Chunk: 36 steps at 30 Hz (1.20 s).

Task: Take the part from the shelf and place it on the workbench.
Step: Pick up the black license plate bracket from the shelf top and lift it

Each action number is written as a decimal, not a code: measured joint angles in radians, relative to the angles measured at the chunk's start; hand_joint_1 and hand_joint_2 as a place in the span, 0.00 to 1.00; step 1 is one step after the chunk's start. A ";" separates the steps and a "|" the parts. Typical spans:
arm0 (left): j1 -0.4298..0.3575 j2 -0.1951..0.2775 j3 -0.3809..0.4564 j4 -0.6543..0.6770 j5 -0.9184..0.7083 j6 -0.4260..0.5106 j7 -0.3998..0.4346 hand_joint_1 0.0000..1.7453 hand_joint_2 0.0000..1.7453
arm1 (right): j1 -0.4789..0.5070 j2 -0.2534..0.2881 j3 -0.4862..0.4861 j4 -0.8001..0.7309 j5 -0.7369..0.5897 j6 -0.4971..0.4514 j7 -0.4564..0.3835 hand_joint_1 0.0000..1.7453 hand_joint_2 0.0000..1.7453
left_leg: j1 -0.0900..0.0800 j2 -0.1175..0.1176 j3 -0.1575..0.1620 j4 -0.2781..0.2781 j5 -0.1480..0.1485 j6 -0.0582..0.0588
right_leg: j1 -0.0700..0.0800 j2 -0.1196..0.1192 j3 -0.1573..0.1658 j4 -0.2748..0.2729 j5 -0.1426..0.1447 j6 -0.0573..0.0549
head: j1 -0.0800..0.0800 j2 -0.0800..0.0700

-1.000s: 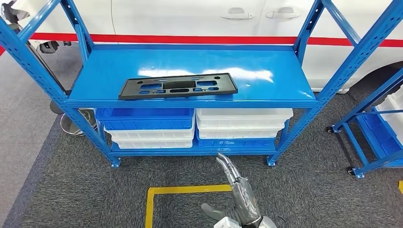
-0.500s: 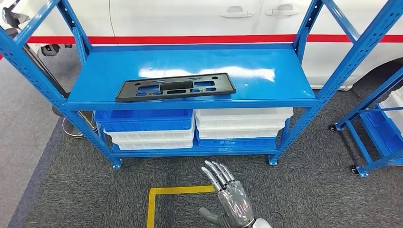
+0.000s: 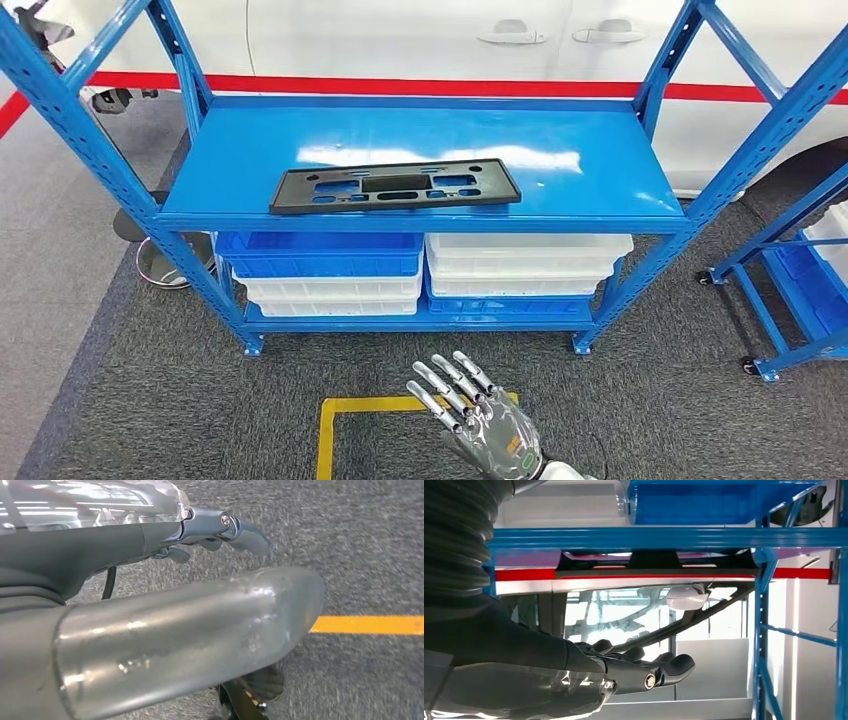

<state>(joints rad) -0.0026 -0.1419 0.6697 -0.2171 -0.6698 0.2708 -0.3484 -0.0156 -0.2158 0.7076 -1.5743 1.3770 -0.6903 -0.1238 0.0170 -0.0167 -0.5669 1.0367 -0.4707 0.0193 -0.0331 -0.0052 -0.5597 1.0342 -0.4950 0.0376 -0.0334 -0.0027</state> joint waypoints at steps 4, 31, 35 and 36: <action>-0.002 0.004 0.000 0.000 -0.010 -0.005 0.004 0.00 0.00 | -0.016 0.001 0.013 0.011 -0.030 0.016 0.015 0.00 1.00 | -0.010 0.001 -0.005 -0.003 0.005 0.021 | 0.004 0.000 -0.110 0.229 -0.113 -0.005 | 0.000 0.000; -0.008 0.035 0.002 0.000 -0.066 -0.023 -0.028 0.00 0.00 | -0.109 -0.013 0.052 0.048 -0.525 0.249 -0.002 0.00 0.00 | -0.001 0.003 -0.010 0.010 0.000 -0.004 | 0.007 -0.010 -0.004 0.000 0.005 -0.013 | 0.000 0.000; -0.007 0.036 0.002 0.000 -0.084 -0.008 -0.039 0.00 0.00 | -0.101 -0.013 0.025 0.055 -0.794 0.327 -0.104 0.00 0.00 | -0.004 0.009 -0.012 0.006 0.003 0.016 | 0.008 -0.006 -0.094 0.193 -0.098 -0.009 | 0.000 0.000; -0.007 0.036 0.003 0.000 -0.087 -0.004 -0.039 0.00 0.00 | -0.098 -0.013 0.019 0.057 -0.805 0.327 -0.114 0.00 0.00 | -0.007 0.010 -0.011 0.006 0.003 0.018 | 0.009 -0.006 -0.119 0.244 -0.114 -0.011 | 0.000 0.000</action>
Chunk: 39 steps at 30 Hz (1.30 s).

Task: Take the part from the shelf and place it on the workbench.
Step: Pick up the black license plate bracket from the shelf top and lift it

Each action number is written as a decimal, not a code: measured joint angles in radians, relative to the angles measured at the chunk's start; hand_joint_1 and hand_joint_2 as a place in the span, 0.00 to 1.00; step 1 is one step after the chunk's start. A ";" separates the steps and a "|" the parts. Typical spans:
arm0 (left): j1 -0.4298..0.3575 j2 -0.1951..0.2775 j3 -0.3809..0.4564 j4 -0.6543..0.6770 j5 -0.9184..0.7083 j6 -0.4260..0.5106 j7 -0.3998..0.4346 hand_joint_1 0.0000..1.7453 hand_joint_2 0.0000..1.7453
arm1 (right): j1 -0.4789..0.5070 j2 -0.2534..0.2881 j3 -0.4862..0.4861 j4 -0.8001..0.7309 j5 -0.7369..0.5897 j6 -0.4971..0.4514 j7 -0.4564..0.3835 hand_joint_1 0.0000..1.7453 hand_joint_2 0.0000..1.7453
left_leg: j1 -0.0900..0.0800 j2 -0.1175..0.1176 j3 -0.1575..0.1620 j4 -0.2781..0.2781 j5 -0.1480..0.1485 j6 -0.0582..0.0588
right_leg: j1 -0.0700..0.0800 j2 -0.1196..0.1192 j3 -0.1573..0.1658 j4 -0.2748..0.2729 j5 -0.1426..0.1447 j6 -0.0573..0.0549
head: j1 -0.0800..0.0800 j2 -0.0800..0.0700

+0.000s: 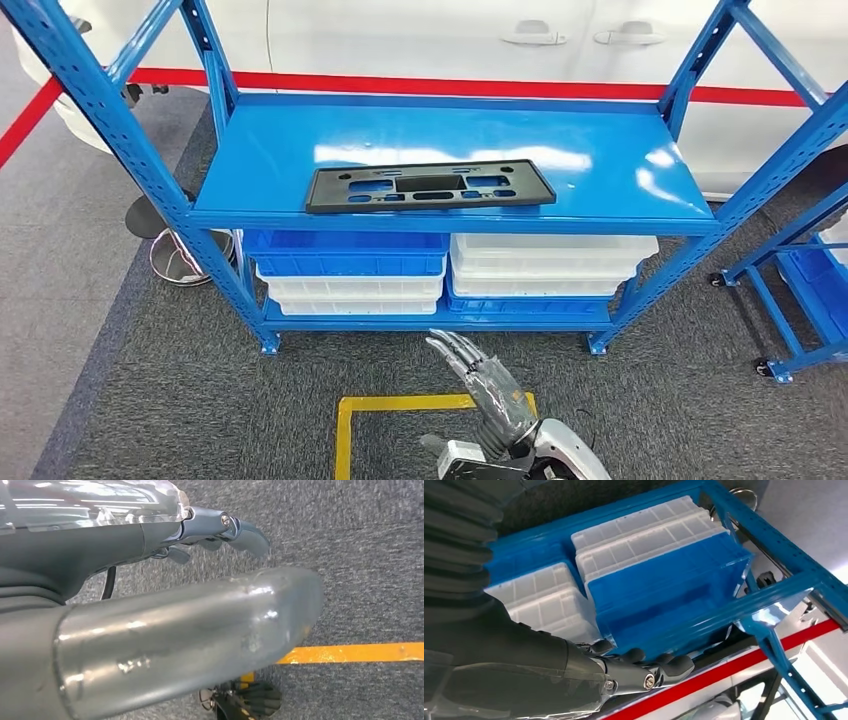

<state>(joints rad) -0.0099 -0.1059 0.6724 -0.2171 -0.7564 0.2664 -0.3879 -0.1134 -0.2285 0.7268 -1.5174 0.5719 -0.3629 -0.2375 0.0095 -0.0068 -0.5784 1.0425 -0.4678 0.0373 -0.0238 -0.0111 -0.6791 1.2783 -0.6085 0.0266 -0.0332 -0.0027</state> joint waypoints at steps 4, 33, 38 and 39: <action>-0.002 0.000 0.001 0.000 -0.010 0.012 0.001 0.00 0.00 | 0.009 0.000 -0.009 0.005 0.034 -0.015 0.000 0.00 0.00 | -0.015 0.000 0.007 -0.001 -0.002 0.004 | 0.017 -0.001 0.053 -0.118 0.093 -0.036 | 0.000 0.000; -0.011 -0.002 0.008 0.000 -0.092 0.009 -0.005 0.00 0.00 | -0.026 -0.001 0.006 0.000 0.296 -0.109 0.113 0.00 1.00 | 0.001 -0.009 0.012 -0.004 -0.008 0.001 | 0.004 0.000 -0.011 -0.006 0.049 -0.006 | 0.000 0.000; -0.013 -0.010 0.018 0.000 -0.105 0.008 -0.007 0.00 0.00 | -0.051 0.000 0.010 0.003 0.361 -0.149 0.128 0.00 1.00 | 0.000 -0.010 0.020 -0.007 -0.018 -0.016 | 0.024 -0.005 0.094 -0.244 0.142 -0.043 | 0.000 0.000; -0.014 -0.011 0.020 0.000 -0.106 0.008 -0.007 0.00 0.00 | -0.053 0.000 0.010 0.004 0.363 -0.150 0.129 0.00 1.00 | 0.000 -0.010 0.021 -0.010 -0.019 -0.022 | 0.026 -0.004 0.096 -0.253 0.141 -0.044 | 0.000 0.000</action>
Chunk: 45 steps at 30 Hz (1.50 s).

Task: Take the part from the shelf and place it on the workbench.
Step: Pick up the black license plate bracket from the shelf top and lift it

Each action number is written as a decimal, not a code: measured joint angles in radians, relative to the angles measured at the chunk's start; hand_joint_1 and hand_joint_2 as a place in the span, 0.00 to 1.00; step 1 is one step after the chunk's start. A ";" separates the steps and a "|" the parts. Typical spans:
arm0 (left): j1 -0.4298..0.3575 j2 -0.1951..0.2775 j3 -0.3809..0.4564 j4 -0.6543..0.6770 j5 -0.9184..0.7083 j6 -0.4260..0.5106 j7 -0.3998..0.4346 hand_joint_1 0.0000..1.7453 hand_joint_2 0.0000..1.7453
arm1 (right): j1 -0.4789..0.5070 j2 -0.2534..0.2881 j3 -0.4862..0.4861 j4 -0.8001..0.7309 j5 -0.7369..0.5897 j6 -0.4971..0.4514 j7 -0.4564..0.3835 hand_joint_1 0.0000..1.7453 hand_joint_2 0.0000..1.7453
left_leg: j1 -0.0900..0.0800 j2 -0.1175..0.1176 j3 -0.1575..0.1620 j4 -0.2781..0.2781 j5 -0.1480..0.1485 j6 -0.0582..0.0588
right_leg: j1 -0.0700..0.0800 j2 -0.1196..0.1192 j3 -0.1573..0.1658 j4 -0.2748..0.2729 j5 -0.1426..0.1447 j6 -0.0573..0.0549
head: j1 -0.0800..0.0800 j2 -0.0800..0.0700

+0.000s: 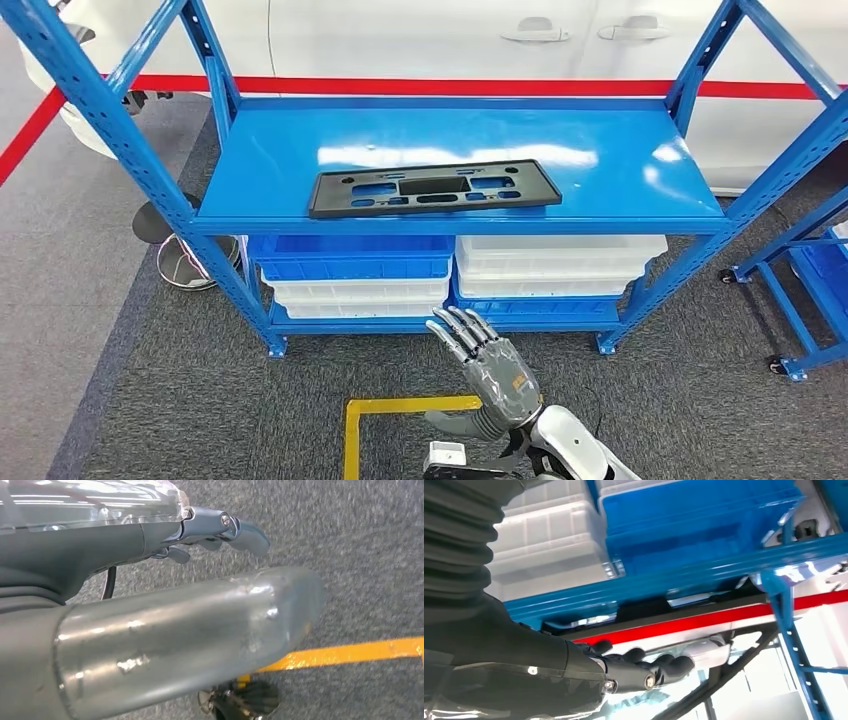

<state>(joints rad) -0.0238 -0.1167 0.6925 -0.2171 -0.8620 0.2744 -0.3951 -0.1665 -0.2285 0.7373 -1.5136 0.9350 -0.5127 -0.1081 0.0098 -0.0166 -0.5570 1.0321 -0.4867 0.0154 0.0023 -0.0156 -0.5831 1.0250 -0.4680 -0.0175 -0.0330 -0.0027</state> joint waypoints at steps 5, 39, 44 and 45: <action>-0.001 0.000 0.003 0.000 -0.005 0.002 -0.002 0.00 0.00 | -0.004 -0.010 0.002 0.002 0.016 -0.010 0.003 0.00 1.00 | -0.001 0.007 -0.062 0.139 -0.069 -0.025 | -0.012 -0.005 0.043 -0.038 -0.003 -0.009 | 0.000 0.000; -0.007 -0.001 0.006 0.000 -0.082 0.000 0.016 0.00 0.00 | -0.034 -0.021 -0.024 0.034 0.186 -0.100 0.055 0.00 1.00 | 0.002 0.002 -0.129 0.249 -0.091 -0.035 | -0.012 -0.007 0.026 -0.023 -0.001 -0.011 | 0.000 0.000; -0.010 0.001 0.006 0.000 -0.096 -0.009 0.017 0.00 0.00 | -0.077 -0.021 -0.024 0.048 0.223 -0.098 0.074 0.00 1.00 | -0.002 -0.001 -0.038 0.018 0.032 -0.020 | -0.009 -0.003 0.035 -0.001 -0.026 0.008 | 0.000 0.000; -0.011 0.001 0.006 0.000 -0.099 -0.012 0.017 0.00 0.00 | -0.090 -0.021 -0.024 0.053 0.228 -0.097 0.076 0.00 1.00 | -0.005 -0.002 -0.036 0.014 0.028 -0.013 | -0.008 -0.002 0.034 0.000 -0.027 0.013 | 0.000 0.000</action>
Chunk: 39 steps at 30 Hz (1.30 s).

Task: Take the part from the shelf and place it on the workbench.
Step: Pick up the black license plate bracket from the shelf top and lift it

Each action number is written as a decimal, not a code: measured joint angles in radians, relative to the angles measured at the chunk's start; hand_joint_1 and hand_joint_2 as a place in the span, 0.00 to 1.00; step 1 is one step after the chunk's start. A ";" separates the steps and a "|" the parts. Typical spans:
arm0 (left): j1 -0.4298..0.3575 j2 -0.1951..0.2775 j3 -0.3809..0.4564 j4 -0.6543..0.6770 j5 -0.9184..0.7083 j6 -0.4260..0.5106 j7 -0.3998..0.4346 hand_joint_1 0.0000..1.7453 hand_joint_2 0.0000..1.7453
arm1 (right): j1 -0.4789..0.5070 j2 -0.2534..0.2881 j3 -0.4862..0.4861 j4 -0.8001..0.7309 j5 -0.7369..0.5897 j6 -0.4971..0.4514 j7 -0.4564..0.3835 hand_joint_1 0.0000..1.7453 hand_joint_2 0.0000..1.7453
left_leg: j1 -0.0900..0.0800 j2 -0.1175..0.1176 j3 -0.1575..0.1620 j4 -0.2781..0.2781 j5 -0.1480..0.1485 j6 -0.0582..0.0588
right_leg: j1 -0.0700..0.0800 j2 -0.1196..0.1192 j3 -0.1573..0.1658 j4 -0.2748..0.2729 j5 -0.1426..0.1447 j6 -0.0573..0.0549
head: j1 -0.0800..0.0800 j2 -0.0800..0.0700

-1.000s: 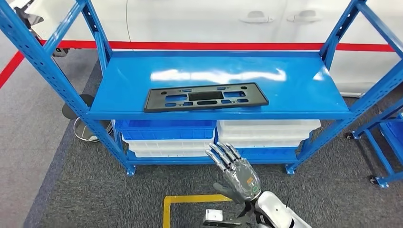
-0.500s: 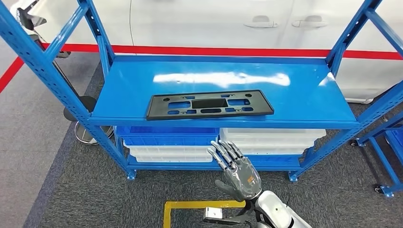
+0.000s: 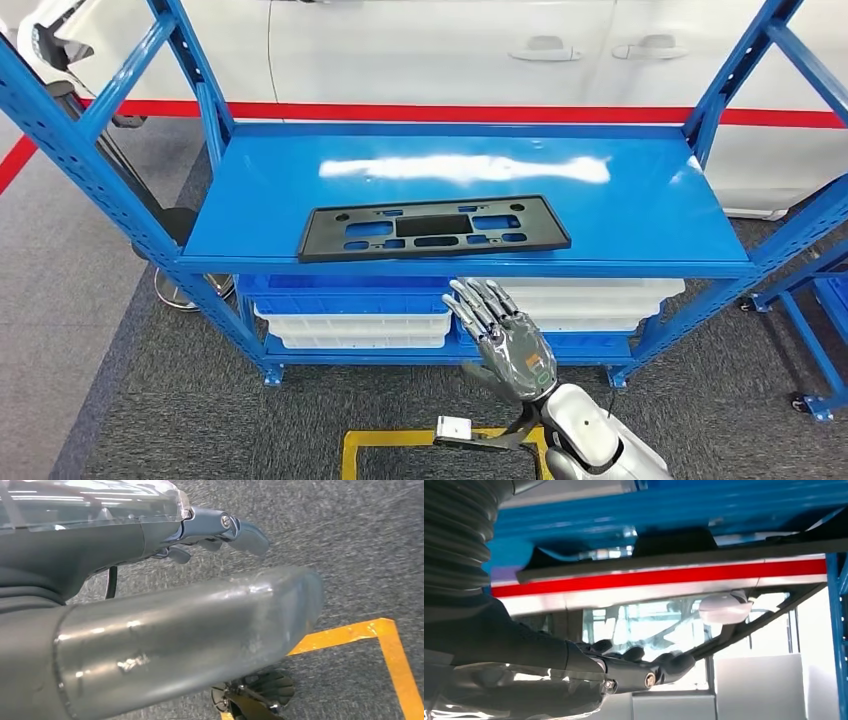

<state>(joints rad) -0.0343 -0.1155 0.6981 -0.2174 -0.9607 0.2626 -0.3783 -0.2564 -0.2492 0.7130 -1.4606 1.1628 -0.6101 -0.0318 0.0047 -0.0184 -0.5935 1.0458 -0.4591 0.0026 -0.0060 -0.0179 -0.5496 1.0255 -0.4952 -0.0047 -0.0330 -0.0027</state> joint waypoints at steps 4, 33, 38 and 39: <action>-0.001 0.000 0.000 0.000 -0.004 -0.010 -0.001 0.00 0.00 | -0.034 0.004 -0.006 0.021 0.004 -0.001 0.003 0.00 1.00 | 0.006 -0.003 0.012 -0.018 0.006 0.024 | -0.005 0.001 -0.006 0.020 -0.015 0.017 | 0.000 0.000; -0.001 0.013 0.006 0.000 -0.035 -0.025 -0.008 0.00 0.00 | -0.071 0.000 -0.014 0.116 0.023 0.023 0.032 0.00 1.00 | -0.002 -0.004 -0.022 -0.010 0.032 0.010 | 0.005 -0.001 0.027 -0.014 -0.017 0.002 | 0.000 0.000; -0.008 0.013 0.005 0.000 -0.045 -0.026 -0.011 0.00 0.00 | -0.083 0.015 -0.028 0.136 0.029 0.026 0.041 0.00 1.00 | 0.009 -0.005 0.002 -0.032 0.029 0.033 | -0.009 0.005 -0.057 0.151 -0.091 0.026 | 0.000 0.000; -0.009 0.013 0.005 0.000 -0.047 -0.026 -0.011 0.00 0.00 | -0.084 0.018 -0.030 0.146 0.031 0.028 0.044 0.00 1.00 | 0.009 -0.006 0.004 -0.032 0.026 0.035 | -0.013 0.006 -0.097 0.213 -0.108 0.030 | 0.000 0.000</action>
<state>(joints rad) -0.0437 -0.1026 0.7035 -0.2174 -1.0076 0.2363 -0.3895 -0.3408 -0.2310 0.6828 -1.3148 1.1934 -0.5821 0.0124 0.0137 -0.0244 -0.5896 1.0138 -0.4333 0.0374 -0.0190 -0.0117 -0.6465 1.2385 -0.6029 0.0254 -0.0329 -0.0027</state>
